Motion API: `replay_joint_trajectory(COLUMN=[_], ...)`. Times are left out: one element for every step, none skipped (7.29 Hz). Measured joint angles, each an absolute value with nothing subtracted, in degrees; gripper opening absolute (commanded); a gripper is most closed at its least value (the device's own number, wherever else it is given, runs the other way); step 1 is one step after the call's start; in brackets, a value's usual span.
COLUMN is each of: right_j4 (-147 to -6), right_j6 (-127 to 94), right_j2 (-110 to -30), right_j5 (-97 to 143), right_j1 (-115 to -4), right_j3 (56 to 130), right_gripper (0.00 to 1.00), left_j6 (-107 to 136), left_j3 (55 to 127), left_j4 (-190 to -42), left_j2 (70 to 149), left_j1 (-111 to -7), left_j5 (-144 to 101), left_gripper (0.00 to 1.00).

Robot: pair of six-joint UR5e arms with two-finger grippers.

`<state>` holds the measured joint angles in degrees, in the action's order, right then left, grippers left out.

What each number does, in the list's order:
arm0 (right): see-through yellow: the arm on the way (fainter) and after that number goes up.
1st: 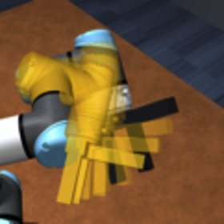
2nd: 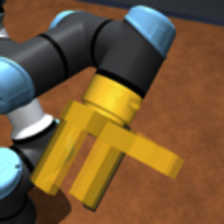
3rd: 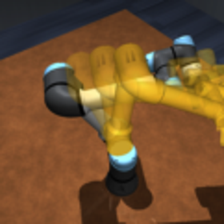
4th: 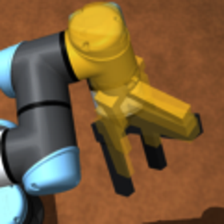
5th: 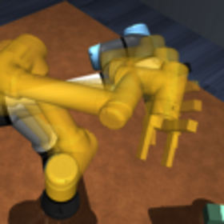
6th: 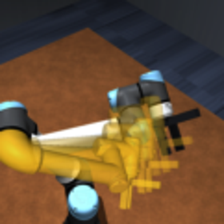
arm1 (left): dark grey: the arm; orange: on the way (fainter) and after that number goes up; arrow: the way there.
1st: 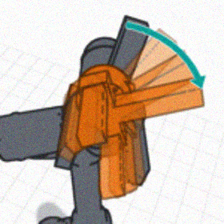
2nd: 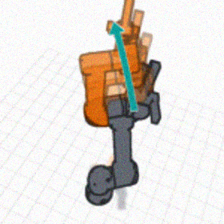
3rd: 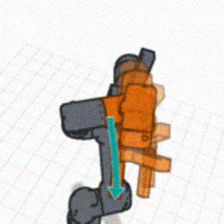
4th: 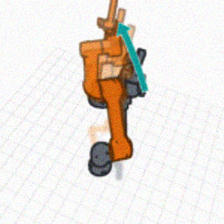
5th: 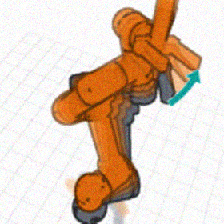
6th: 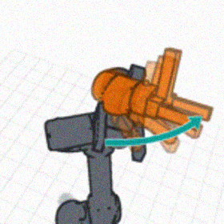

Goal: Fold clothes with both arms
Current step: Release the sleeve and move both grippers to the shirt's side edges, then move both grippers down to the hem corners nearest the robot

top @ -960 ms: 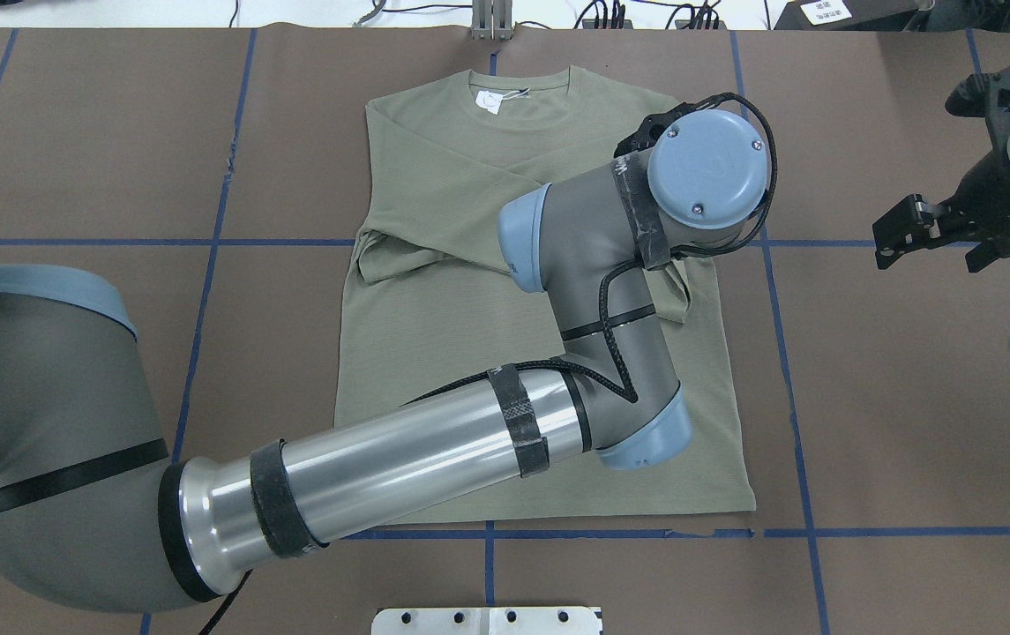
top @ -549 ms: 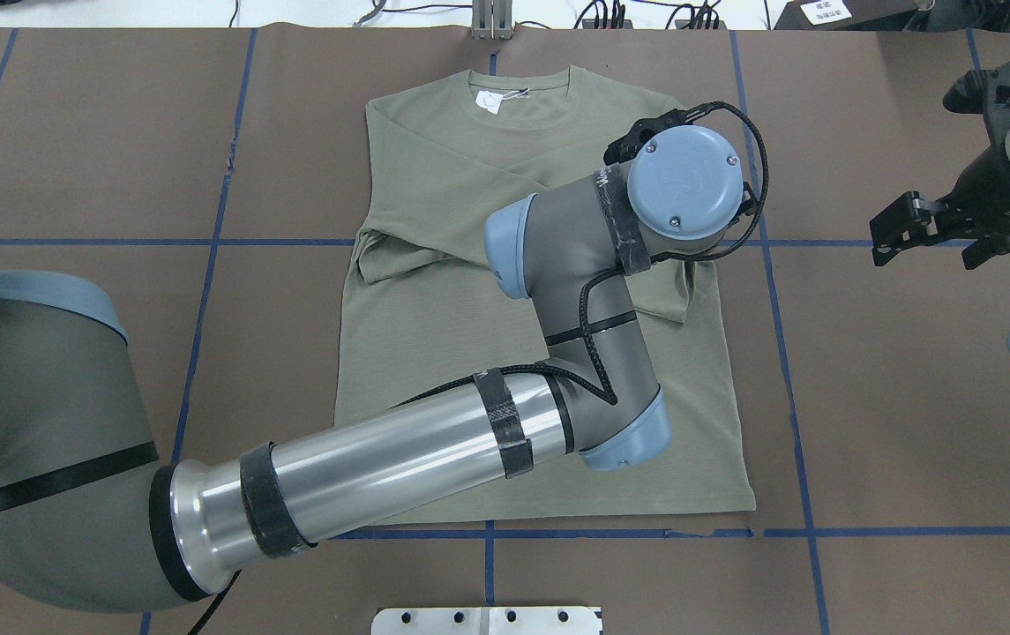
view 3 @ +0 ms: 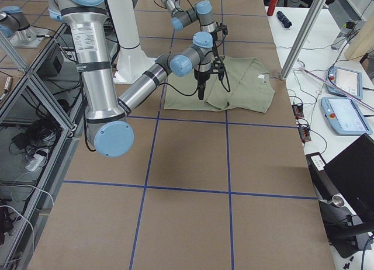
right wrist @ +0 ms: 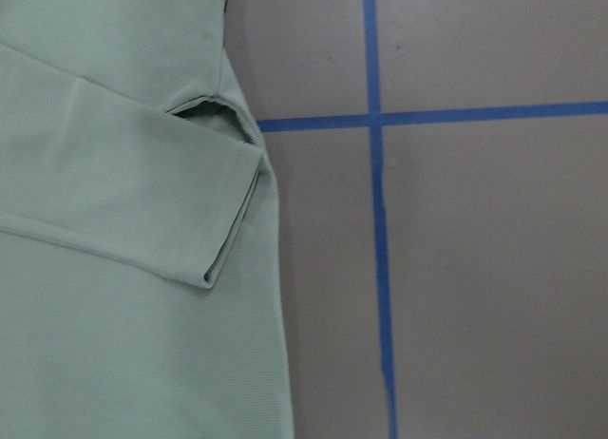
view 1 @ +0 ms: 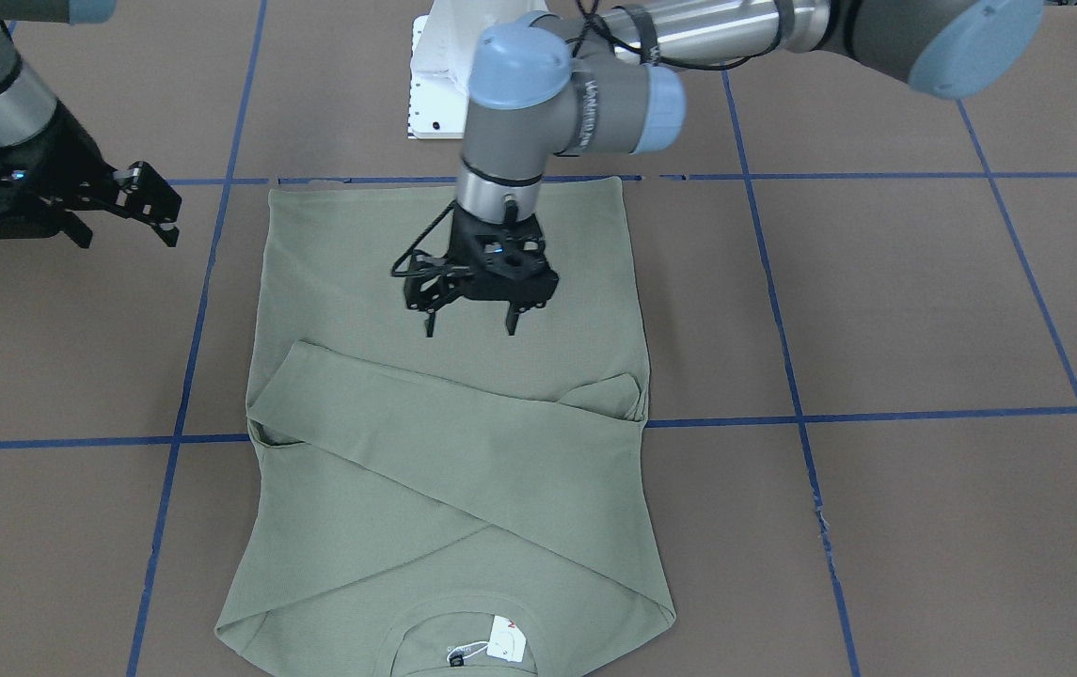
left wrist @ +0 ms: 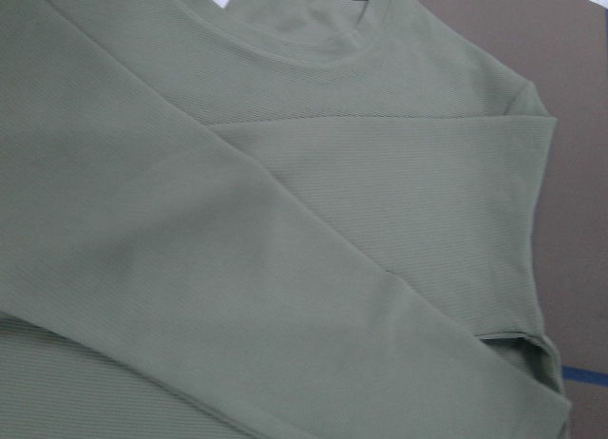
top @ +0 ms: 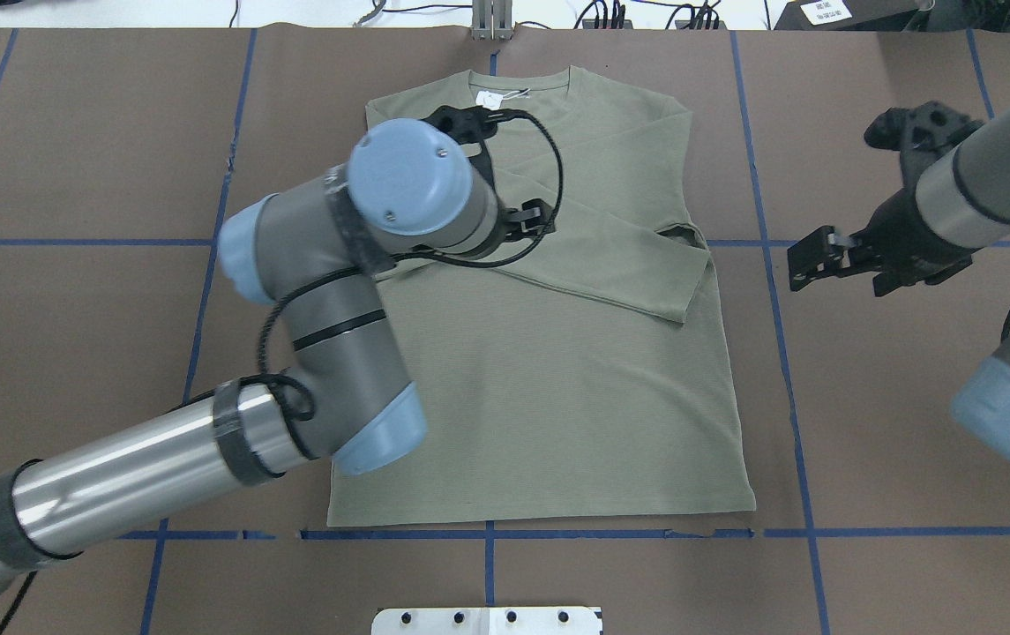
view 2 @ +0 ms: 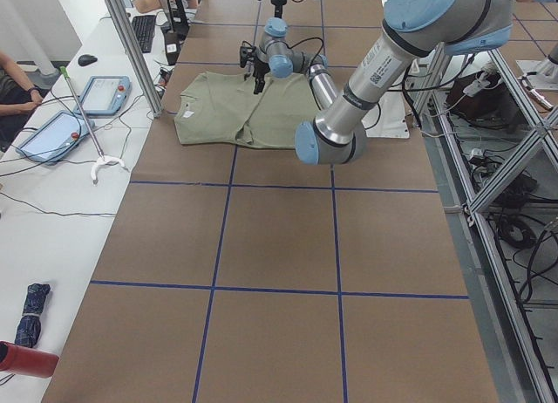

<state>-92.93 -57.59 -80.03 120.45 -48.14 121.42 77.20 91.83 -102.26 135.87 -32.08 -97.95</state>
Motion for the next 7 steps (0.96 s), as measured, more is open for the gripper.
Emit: replay_joint_trajectory(right_j4=[-89.56, -86.85, -81.92, -75.19, -69.81, -67.44, -66.68], right_j6=[-63.66, -68.23, -71.47, -73.13, -74.52, -76.09, -77.13], right_j2=[-80.48, -81.62, -85.04, -89.77, -93.38, -94.78, -95.13], right_j5=[116.12, 112.20, 108.98, 106.72, 104.69, 102.87, 101.48], right_j1=[-41.92, -36.10, -31.21, -27.86, -25.24, -23.06, -21.38], right_j3=[121.49, 121.52, 121.48, 121.10, 120.19, 119.26, 118.67], right_gripper=[1.00, 1.00, 1.00, 1.00, 1.00, 1.00, 1.00], left_j6=[74.48, 72.95, 72.30, 72.08, 72.08, 72.12, 72.15], left_j3=[99.73, 106.37, 112.19, 116.16, 118.27, 119.12, 119.46], left_j4=[-99.93, -97.85, -96.84, -96.43, -96.19, -96.03, -95.99], left_j2=[129.75, 124.92, 120.29, 116.98, 115.25, 114.50, 114.21], left_j1=[-32.47, -32.59, -32.60, -32.60, -32.59, -32.56, -32.53], left_j5=[-99.02, -99.75, -100.13, -100.33, -100.39, -100.39, -100.38], left_gripper=[0.98, 0.98, 0.98, 0.98, 0.98, 0.98, 0.98])
